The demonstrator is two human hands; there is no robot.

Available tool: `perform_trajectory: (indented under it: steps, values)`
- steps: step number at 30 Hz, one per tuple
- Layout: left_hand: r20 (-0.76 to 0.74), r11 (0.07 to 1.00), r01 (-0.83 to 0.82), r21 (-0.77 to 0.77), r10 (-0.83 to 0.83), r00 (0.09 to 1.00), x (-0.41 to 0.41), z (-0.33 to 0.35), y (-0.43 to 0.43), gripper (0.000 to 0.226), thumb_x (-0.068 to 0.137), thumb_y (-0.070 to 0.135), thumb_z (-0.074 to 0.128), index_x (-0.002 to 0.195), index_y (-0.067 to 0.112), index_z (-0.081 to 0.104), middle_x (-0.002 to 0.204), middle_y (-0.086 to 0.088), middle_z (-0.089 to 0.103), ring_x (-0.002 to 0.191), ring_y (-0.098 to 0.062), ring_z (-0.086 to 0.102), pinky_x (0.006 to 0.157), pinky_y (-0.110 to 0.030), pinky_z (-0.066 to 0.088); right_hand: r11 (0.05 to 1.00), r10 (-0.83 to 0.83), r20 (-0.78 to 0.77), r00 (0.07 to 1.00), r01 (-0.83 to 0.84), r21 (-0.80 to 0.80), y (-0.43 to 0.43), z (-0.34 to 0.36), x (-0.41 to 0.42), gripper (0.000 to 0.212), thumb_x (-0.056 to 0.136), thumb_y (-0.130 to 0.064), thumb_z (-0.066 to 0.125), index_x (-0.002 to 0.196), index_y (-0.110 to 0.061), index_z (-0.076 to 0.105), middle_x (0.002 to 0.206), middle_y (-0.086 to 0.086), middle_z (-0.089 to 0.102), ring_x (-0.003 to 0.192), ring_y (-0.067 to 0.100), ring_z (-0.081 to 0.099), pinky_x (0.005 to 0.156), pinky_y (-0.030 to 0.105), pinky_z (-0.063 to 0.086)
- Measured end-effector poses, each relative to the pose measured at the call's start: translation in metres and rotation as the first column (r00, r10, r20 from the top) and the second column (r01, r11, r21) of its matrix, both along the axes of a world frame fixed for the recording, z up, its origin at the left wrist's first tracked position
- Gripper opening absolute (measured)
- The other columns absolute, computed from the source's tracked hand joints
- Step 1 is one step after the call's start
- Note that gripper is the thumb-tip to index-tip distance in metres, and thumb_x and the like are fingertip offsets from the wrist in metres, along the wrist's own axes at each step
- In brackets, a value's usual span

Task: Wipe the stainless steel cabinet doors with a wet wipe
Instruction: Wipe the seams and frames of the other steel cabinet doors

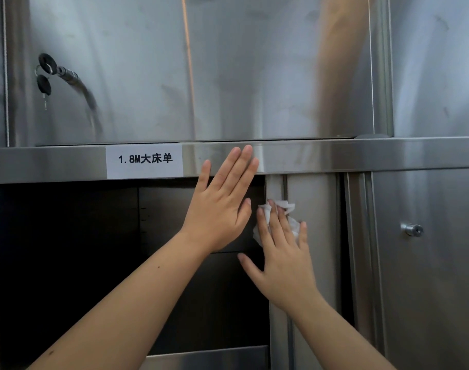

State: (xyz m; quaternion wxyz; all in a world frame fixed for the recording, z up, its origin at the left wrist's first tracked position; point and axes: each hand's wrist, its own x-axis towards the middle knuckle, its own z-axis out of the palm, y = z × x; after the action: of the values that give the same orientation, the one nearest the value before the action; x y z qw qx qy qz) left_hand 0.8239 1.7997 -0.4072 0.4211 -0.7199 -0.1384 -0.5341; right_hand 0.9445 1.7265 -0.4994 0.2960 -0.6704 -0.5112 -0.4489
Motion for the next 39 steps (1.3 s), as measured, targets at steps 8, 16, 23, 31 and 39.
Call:
perform_trajectory:
  steps: [8, 16, 23, 31, 39]
  values:
    - [-0.014, 1.0, 0.007, -0.022, -0.008, 1.0, -0.001, -0.001, -0.001, 0.063, 0.089, 0.027, 0.036, 0.148, 0.011, 0.023, 0.156, -0.005, 0.022, 0.143, -0.016, 0.017, 0.115, -0.045, 0.002, 0.999, 0.025, 0.035, 0.999, -0.026, 0.027, -0.002, 0.006, 0.003, 0.077, 0.087, -0.06, 0.031, 0.147, -0.011, 0.029, 0.153, 0.013, 0.027, 0.141, 0.024, 0.02, 0.111, 0.049, 0.006]
    - [-0.013, 1.0, 0.017, -0.023, -0.017, 1.0, -0.001, 0.0, -0.001, 0.063, 0.089, 0.027, 0.035, 0.148, 0.011, 0.022, 0.156, -0.005, 0.021, 0.143, -0.015, 0.015, 0.115, -0.046, 0.003, 0.999, 0.044, 0.009, 0.999, -0.044, 0.032, -0.002, 0.008, 0.002, 0.077, 0.087, -0.06, 0.031, 0.149, -0.013, 0.026, 0.154, 0.012, 0.024, 0.142, 0.024, 0.019, 0.111, 0.051, 0.002]
    - [-0.019, 1.0, 0.004, -0.025, -0.005, 1.0, -0.001, 0.0, -0.001, 0.063, 0.089, 0.027, 0.036, 0.148, 0.01, 0.023, 0.155, -0.007, 0.024, 0.143, -0.015, 0.016, 0.115, -0.045, 0.002, 0.999, 0.037, 0.032, 0.999, -0.038, 0.033, -0.005, 0.0, 0.002, 0.076, 0.088, -0.059, 0.031, 0.147, -0.012, 0.03, 0.152, 0.013, 0.029, 0.14, 0.023, 0.021, 0.11, 0.05, 0.004]
    - [-0.008, 1.0, 0.013, -0.008, -0.013, 1.0, 0.0, -0.001, -0.001, 0.063, 0.088, 0.027, 0.037, 0.147, 0.01, 0.024, 0.155, -0.007, 0.025, 0.142, -0.015, 0.018, 0.114, -0.046, 0.003, 0.999, 0.037, 0.01, 0.999, -0.038, 0.018, -0.005, -0.006, 0.0, 0.077, 0.088, -0.06, 0.032, 0.148, -0.012, 0.027, 0.154, 0.012, 0.024, 0.142, 0.023, 0.017, 0.111, 0.051, 0.004]
    - [-0.004, 1.0, 0.006, -0.013, -0.006, 1.0, 0.0, -0.001, -0.001, 0.064, 0.087, 0.027, 0.038, 0.147, 0.01, 0.024, 0.155, -0.007, 0.025, 0.142, -0.015, 0.018, 0.115, -0.044, 0.001, 1.0, 0.005, 0.046, 0.999, -0.005, 0.003, -0.012, -0.011, 0.001, 0.076, 0.086, -0.059, 0.033, 0.144, -0.01, 0.036, 0.151, 0.014, 0.031, 0.141, 0.026, 0.02, 0.113, 0.049, -0.005]
